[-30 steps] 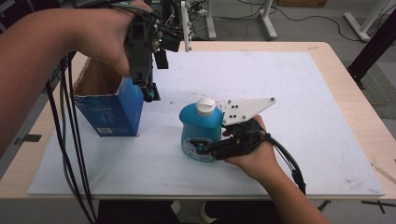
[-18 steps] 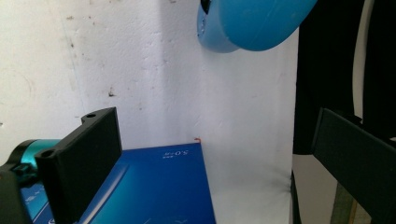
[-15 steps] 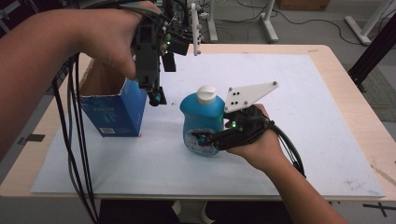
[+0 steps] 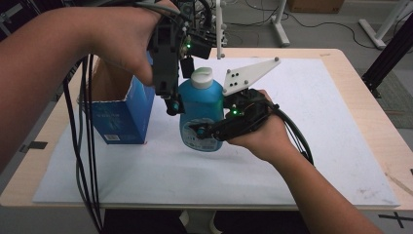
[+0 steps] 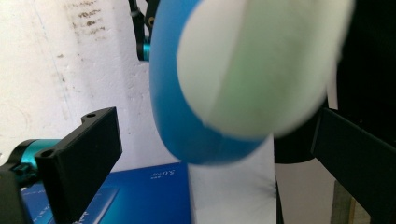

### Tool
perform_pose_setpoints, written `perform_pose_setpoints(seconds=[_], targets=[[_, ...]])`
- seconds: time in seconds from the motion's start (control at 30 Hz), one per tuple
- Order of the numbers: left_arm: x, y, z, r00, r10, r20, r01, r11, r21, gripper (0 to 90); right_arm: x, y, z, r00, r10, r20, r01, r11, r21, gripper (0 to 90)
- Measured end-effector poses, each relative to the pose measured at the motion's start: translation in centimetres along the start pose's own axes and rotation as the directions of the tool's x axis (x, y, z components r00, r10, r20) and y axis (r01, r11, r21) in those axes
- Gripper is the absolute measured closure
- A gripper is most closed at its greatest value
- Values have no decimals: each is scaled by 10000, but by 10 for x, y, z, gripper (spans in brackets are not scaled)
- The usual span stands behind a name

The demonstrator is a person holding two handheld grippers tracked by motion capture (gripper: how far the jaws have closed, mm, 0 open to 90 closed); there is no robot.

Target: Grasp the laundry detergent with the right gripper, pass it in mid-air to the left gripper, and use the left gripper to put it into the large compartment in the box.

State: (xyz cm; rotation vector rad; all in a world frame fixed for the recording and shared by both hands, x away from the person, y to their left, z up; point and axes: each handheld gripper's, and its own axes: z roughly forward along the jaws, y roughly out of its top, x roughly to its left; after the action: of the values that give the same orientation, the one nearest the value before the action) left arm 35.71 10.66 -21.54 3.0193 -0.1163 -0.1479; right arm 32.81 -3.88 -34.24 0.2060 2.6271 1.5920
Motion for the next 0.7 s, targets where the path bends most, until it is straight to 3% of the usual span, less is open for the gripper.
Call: perform_pose_setpoints(seconds=[0.17,0.7], targets=[[-1,3,-1,10000,51,-69,-52,9999,-97,17,1,6,3,9999,17,-149,-16,10000,79,470],[-6,14,3,9996,132,-240,-124,9994,331,34,-1,14,11,9994,112,-340,-106,9998,180,470]])
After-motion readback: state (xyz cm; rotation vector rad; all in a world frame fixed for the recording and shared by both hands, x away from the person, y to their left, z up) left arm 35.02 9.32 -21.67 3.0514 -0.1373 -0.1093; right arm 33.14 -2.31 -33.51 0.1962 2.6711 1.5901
